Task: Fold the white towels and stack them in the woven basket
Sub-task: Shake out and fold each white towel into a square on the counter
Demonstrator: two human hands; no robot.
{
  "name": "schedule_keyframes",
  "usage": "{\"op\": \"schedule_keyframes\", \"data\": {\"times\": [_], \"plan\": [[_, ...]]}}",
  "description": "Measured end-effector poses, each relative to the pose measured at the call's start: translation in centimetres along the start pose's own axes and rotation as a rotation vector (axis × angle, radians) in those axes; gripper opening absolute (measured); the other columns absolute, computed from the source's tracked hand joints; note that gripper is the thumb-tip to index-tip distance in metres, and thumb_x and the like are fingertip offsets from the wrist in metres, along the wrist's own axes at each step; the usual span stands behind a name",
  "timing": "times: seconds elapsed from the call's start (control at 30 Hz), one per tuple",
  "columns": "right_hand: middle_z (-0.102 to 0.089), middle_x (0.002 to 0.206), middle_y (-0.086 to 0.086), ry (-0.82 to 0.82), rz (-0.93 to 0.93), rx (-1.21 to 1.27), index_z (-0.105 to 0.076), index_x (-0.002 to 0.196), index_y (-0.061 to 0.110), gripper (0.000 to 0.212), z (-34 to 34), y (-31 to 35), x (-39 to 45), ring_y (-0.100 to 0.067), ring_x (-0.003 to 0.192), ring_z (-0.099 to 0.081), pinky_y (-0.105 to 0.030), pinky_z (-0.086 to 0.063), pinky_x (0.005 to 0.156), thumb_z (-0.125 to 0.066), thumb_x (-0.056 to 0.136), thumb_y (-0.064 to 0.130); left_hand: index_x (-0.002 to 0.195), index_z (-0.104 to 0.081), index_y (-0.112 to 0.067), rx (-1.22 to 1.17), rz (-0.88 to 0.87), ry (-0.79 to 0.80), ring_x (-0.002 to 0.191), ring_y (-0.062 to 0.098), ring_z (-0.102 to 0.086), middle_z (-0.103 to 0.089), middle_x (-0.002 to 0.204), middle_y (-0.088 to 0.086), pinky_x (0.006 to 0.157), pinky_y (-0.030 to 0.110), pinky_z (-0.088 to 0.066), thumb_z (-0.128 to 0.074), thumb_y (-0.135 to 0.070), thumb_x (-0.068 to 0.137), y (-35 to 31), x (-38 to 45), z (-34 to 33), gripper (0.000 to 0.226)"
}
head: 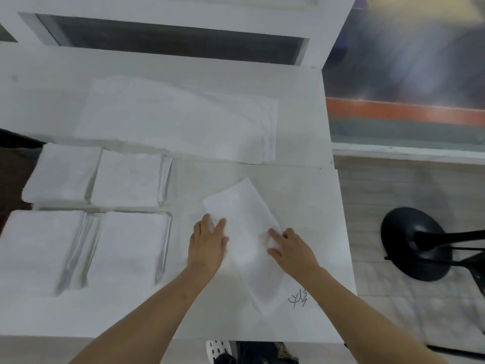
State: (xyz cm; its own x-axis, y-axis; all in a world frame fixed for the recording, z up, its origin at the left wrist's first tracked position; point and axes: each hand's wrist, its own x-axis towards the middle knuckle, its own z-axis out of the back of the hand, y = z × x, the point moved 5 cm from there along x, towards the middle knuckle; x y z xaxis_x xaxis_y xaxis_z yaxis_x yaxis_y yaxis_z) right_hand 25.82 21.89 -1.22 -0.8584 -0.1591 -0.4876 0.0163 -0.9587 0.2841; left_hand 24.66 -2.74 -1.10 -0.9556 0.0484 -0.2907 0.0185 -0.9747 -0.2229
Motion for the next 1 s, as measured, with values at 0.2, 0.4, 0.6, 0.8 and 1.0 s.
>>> {"op": "schedule_keyframes", "data": {"times": [0.2,0.4,0.6,0.8,1.0], "plan": [[-0.046,0.119,-0.004,-0.035,-0.016,0.079,-0.04,0.15,0.032,0.056,-0.9,-0.1,-0.4,-0.028,0.11,-0.057,-0.041,-0.056,0.086,-0.057,0.099,0.046,0.146,-0.035,-0.01,-0.781,0.415,-0.013,0.099,0.03,-0.061,-0.061,0.111,0.014,0.092,0.045,-0.053,-0.067,-0.024,0.096,-0.4,1.4,0.1,0.061],[-0.049,0.124,0.0,-0.055,-0.051,0.217,-0.05,0.144,0.039,0.049,-0.1,-1.0,0.0,-0.023,0.117,-0.055,-0.041,-0.054,0.094,-0.062,0.097,0.045,0.11,-0.054,-0.008,-1.04,0.583,0.074,0.1,0.031,-0.066,-0.064,0.103,0.006,0.077,0.034,-0.049,-0.072,-0.03,0.092,-1.9,2.9,0.7,0.034],[-0.056,0.135,0.007,-0.252,-0.15,0.793,-0.052,0.143,0.028,0.047,4.3,-0.6,1.4,-0.009,0.123,-0.055,-0.034,-0.044,0.109,-0.066,0.099,0.037,0.12,-0.054,-0.021,-1.308,0.214,0.183,0.106,0.024,-0.069,-0.068,0.117,0.004,0.092,0.051,-0.058,-0.069,-0.025,0.089,-6.1,1.7,4.7,0.035],[-0.059,0.142,0.008,-0.124,-0.13,1.339,-0.043,0.15,0.033,0.069,9.4,0.7,2.3,-0.013,0.129,-0.058,-0.035,-0.042,0.112,-0.068,0.091,0.058,0.136,-0.049,-0.015,-1.605,0.034,0.325,0.125,0.028,-0.062,-0.064,0.135,0.008,0.106,0.052,-0.049,-0.064,-0.016,0.097,-8.6,0.1,8.7,0.042],[-0.073,0.127,-0.008,-0.154,0.043,1.496,-0.066,0.131,0.014,0.029,14.6,2.7,1.3,-0.028,0.119,-0.069,-0.049,-0.051,0.108,-0.06,0.103,0.021,0.127,-0.046,-0.01,-1.471,-0.007,0.157,0.112,0.033,-0.068,-0.068,0.123,0.014,0.097,0.052,-0.056,-0.063,-0.015,0.1,-8.2,0.4,15.3,0.032]]}}
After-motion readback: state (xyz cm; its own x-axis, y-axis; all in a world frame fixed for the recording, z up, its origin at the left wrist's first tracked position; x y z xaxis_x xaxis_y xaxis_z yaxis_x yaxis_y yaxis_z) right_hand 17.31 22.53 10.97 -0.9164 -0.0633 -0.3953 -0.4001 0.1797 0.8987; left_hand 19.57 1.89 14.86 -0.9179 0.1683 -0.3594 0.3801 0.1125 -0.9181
